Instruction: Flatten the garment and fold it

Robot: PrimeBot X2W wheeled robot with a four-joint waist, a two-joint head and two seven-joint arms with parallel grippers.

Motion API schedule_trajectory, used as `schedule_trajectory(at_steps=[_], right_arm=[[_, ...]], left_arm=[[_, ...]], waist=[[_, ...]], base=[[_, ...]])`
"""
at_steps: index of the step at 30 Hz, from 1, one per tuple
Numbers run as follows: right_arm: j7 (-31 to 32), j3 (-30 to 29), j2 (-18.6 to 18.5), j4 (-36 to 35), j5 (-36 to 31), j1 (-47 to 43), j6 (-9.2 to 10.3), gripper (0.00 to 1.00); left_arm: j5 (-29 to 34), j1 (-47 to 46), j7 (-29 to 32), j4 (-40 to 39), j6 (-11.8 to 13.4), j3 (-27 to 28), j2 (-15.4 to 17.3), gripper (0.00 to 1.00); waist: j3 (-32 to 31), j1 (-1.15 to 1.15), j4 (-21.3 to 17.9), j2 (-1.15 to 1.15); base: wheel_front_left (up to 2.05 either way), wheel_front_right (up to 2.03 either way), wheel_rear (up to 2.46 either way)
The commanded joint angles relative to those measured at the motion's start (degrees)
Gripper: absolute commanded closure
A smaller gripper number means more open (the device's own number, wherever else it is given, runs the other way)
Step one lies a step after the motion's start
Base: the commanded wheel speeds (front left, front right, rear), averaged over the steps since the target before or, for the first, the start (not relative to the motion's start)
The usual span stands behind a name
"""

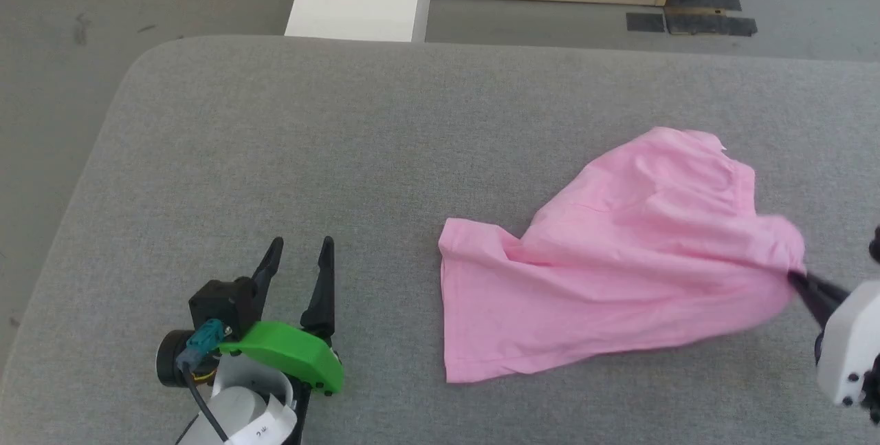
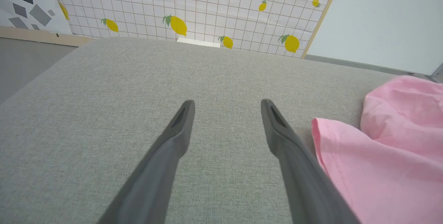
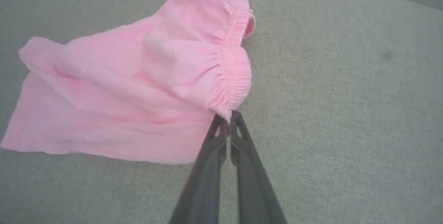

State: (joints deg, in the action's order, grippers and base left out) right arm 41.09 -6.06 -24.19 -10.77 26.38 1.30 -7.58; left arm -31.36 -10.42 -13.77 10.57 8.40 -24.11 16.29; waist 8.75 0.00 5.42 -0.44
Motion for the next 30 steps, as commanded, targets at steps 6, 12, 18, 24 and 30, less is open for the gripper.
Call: schedule_trajectory(at_steps=[6,12,18,24,30], right_arm=[[-0.7,-1.8,5.9,6.4,-1.4,-3.1,0.09,1.0],[-12.0,-2.8,8.3,17.1,-3.4,-0.2,0.09,1.0],[-21.6,-1.9,9.1,21.3,-4.6,0.3,0.09,0.0],[-31.6,-3.0,11.7,20.5,-7.3,-2.6,0.09,0.0],[-38.1,-3.0,14.5,16.8,-11.4,-6.2,0.09,0.0]], left_arm=[[-0.5,-0.4,-0.3,0.0,0.0,-0.3,0.1,0.0],[-0.4,-0.8,-0.4,0.4,0.0,-0.1,0.5,0.0],[-0.4,-0.4,-0.5,0.7,0.0,-0.4,0.5,0.0],[-0.7,1.3,-0.4,0.7,0.3,-0.8,0.6,0.0],[-0.8,3.0,0.8,-0.2,0.6,-1.7,1.1,0.0]], waist=[[1.8,0.0,0.2,0.44],[2.6,0.0,0.0,0.44],[1.4,0.0,-0.2,0.44],[-1.5,0.0,-0.7,0.44],[-4.2,0.0,-1.3,0.44]], base=[[0.0,0.0,0.0],[0.0,0.0,0.0],[0.0,0.0,0.0],[0.0,0.0,0.0],[0.0,0.0,0.0]])
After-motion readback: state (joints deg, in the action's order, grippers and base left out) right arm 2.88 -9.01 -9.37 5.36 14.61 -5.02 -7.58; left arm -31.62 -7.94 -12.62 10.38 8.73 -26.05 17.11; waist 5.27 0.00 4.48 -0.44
